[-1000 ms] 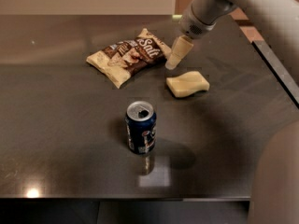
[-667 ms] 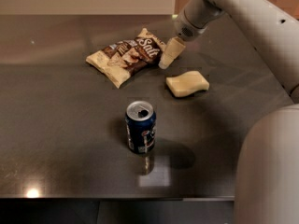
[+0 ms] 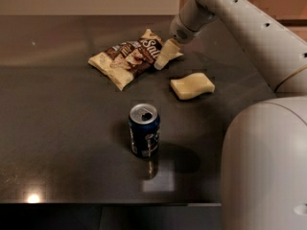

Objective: Pick brown chip bag

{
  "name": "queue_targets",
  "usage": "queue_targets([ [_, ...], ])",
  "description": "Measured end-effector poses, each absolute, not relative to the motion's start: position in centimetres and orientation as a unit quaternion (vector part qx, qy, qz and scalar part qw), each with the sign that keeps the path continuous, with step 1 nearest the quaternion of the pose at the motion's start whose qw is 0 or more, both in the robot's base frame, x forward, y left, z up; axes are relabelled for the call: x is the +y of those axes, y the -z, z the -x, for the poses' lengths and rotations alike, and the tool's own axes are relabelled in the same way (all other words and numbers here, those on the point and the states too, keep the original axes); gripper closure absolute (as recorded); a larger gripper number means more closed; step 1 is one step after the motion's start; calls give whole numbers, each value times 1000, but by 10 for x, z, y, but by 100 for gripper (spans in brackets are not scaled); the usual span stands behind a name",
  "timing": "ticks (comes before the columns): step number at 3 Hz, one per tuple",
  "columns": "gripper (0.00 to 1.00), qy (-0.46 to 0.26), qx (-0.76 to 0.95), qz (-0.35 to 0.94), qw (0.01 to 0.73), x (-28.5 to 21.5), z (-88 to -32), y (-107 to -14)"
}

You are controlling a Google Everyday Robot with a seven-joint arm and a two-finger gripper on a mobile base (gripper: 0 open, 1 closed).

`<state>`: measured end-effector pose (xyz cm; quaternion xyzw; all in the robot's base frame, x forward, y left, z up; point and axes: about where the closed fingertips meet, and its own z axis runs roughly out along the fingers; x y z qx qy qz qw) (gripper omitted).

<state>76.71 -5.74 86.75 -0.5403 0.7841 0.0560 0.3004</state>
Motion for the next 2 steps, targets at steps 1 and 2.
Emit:
queue_targets([
  [1,0,-63,789,536,293,-50,-769,-858],
  [2,18,-72,794,533,285,-42,-770,-850],
])
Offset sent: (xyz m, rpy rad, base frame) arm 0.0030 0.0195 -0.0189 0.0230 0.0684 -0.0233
